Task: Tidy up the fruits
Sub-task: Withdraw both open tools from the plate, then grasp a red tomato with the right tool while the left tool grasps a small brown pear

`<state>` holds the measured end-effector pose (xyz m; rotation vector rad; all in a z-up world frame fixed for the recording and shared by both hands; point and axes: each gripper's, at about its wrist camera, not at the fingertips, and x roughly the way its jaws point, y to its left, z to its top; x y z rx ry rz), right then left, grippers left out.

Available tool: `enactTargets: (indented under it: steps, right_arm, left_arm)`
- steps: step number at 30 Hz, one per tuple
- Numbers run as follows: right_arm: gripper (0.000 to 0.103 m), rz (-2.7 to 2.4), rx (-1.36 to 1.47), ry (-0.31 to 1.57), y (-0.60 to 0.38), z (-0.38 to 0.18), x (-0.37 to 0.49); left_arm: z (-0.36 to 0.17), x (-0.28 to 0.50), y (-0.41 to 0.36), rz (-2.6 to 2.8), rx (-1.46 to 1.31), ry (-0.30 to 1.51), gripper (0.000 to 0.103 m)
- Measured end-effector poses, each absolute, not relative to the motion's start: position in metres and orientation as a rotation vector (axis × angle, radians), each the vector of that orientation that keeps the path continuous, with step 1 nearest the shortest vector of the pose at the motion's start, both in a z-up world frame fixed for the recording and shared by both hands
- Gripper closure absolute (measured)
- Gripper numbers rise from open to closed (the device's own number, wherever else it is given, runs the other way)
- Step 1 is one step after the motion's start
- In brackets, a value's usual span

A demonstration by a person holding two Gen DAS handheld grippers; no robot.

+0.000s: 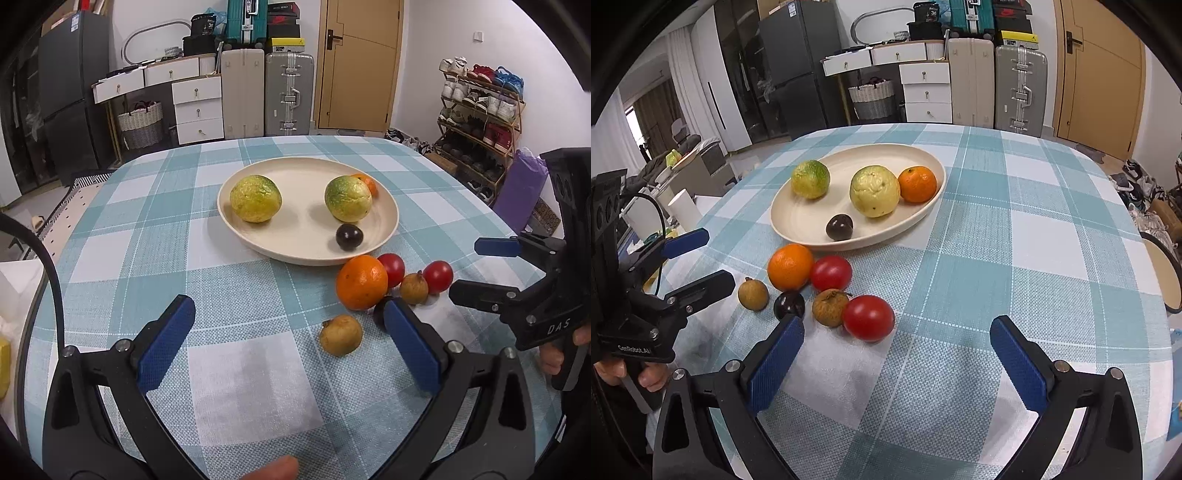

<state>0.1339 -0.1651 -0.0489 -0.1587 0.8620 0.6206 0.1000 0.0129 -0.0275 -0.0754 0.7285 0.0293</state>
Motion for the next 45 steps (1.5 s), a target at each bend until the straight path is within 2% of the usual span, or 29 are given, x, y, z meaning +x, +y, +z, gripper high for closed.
enactTargets:
  steps: [22,34,36,41,45]
  right_arm:
    - [0.002,0.608,-0.294,0.924,-0.149,-0.069,0.145]
    - [0.021,0.619,-0.335,0.906,-0.144,-0.069,0.148]
    - [0.027,0.622,-0.336,0.901,-0.143,-0.068,0.147]
    - [0.031,0.646,-0.333,0.895,-0.141,-0.067,0.143]
    - [0.039,0.666,-0.332,0.89,-0.139,-0.067,0.139]
  left_arm:
    - [-0.036,0.111,0.016,0.037,-0.077,0.778,0.001]
    - [-0.038,0.112,0.02,0.029,-0.101,0.786,0.001]
    - [-0.038,0.112,0.02,0.03,-0.102,0.786,0.001]
    - [-0.038,0.112,0.02,0.03,-0.102,0.785,0.001]
    - [-0.038,0.112,0.02,0.031,-0.099,0.785,0.001]
